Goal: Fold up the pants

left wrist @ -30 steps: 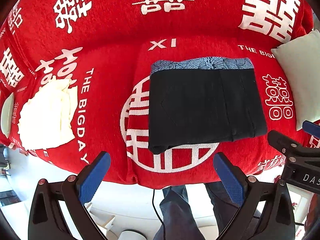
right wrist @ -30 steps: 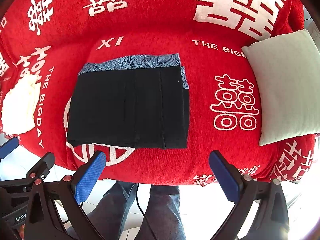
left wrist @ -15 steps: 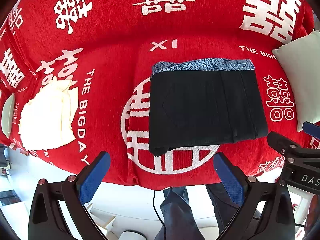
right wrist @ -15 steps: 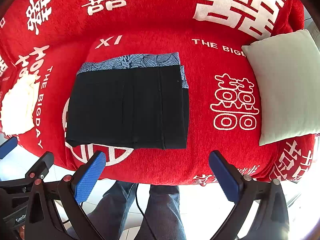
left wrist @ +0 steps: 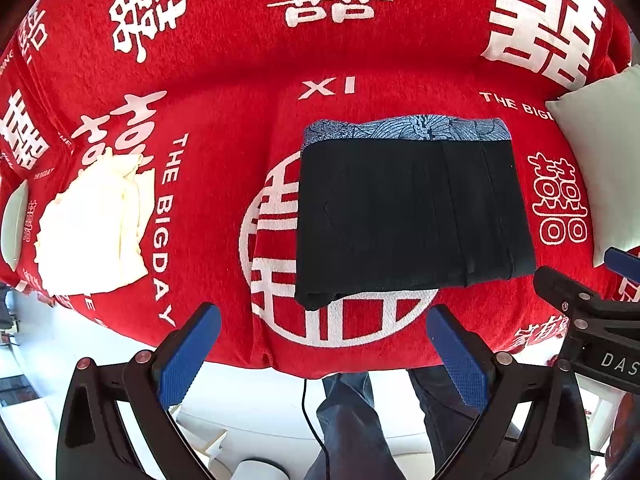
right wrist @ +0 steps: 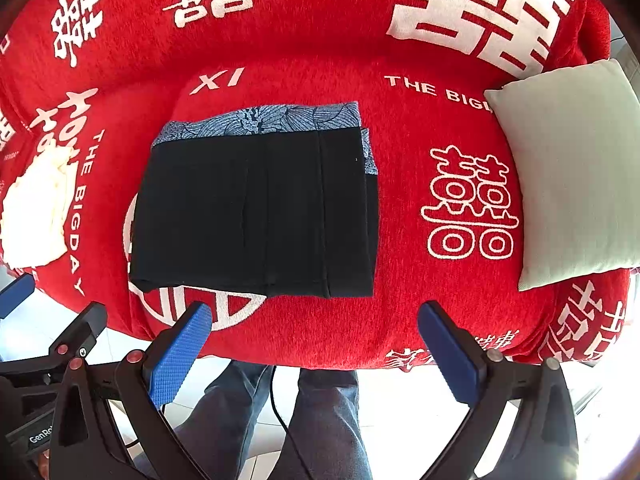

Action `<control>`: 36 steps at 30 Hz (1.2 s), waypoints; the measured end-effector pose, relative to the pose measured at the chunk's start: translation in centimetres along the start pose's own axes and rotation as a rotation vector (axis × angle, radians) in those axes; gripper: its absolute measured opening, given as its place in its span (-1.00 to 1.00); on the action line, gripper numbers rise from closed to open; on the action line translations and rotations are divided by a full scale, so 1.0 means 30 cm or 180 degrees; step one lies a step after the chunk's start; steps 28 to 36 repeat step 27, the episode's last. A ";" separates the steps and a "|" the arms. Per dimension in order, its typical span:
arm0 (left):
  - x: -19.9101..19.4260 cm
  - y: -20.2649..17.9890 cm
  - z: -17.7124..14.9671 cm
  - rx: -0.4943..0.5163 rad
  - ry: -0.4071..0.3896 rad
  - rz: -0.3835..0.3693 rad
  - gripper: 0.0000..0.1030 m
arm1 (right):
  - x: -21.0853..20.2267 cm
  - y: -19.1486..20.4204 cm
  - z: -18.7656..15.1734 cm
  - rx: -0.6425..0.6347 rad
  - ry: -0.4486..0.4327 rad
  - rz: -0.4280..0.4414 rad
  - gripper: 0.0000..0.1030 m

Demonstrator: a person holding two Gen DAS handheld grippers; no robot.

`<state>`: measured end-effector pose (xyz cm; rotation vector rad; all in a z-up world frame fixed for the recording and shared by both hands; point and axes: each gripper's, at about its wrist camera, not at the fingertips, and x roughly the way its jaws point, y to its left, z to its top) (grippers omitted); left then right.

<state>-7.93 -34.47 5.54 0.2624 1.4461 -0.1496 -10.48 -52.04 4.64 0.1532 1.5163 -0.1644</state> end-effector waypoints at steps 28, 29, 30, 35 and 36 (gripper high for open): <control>-0.001 -0.011 0.003 -0.0039 -0.0052 -0.0029 1.00 | 0.003 -0.012 0.005 0.0002 0.0022 -0.0019 0.99; -0.001 -0.011 0.003 -0.0039 -0.0052 -0.0029 1.00 | 0.003 -0.012 0.005 0.0002 0.0022 -0.0019 0.99; -0.001 -0.011 0.003 -0.0039 -0.0052 -0.0029 1.00 | 0.003 -0.012 0.005 0.0002 0.0022 -0.0019 0.99; -0.001 -0.011 0.003 -0.0039 -0.0052 -0.0029 1.00 | 0.003 -0.012 0.005 0.0002 0.0022 -0.0019 0.99; -0.001 -0.011 0.003 -0.0039 -0.0052 -0.0029 1.00 | 0.003 -0.012 0.005 0.0002 0.0022 -0.0019 0.99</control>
